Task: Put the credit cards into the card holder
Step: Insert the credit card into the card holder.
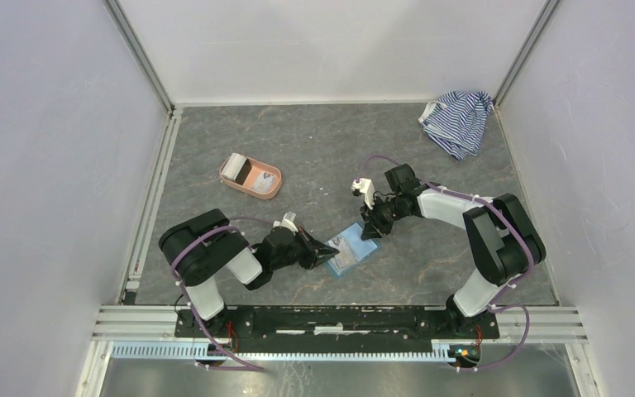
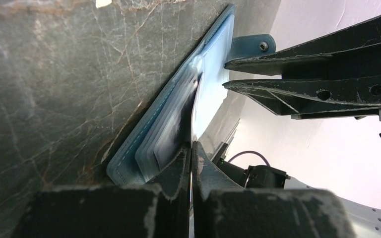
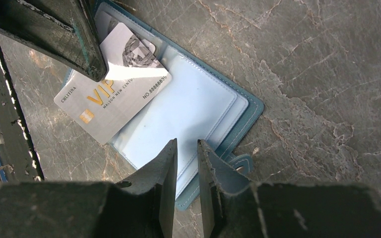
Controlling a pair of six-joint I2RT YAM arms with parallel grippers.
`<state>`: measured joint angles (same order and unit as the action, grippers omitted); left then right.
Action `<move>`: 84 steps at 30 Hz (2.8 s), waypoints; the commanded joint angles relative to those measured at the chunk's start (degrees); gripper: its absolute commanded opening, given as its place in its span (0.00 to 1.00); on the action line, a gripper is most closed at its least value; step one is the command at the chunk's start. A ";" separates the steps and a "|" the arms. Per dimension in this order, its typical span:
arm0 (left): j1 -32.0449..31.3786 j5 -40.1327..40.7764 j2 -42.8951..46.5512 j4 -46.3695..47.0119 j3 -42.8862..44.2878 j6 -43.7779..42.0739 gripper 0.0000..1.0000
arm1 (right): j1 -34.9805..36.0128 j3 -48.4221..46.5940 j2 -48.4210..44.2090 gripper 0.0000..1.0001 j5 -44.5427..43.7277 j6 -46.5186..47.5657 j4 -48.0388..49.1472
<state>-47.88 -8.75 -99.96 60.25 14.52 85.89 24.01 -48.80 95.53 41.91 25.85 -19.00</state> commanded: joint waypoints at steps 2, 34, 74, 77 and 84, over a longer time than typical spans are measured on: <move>1.04 -2.30 -3.52 3.87 -0.65 -3.18 0.02 | 0.29 -2.01 -0.85 0.27 -0.33 1.00 -0.01; 3.05 -6.07 -2.27 2.15 2.31 -12.43 0.02 | 0.32 -2.27 -1.31 0.27 0.01 1.22 -0.38; -5.43 14.23 -9.19 14.67 -1.99 -0.44 0.02 | 0.55 -2.13 -1.86 0.27 0.76 1.22 -0.43; -6.26 15.47 -11.06 17.36 -2.36 0.97 0.02 | 0.52 -2.18 -1.88 0.27 0.88 1.22 -0.55; -7.81 18.79 -12.41 18.68 -3.00 2.63 0.02 | 0.62 -2.18 -1.93 0.27 0.89 1.22 -0.54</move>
<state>-54.72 5.67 -110.91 79.68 12.69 86.61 24.36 -48.97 95.39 41.95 26.41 -19.42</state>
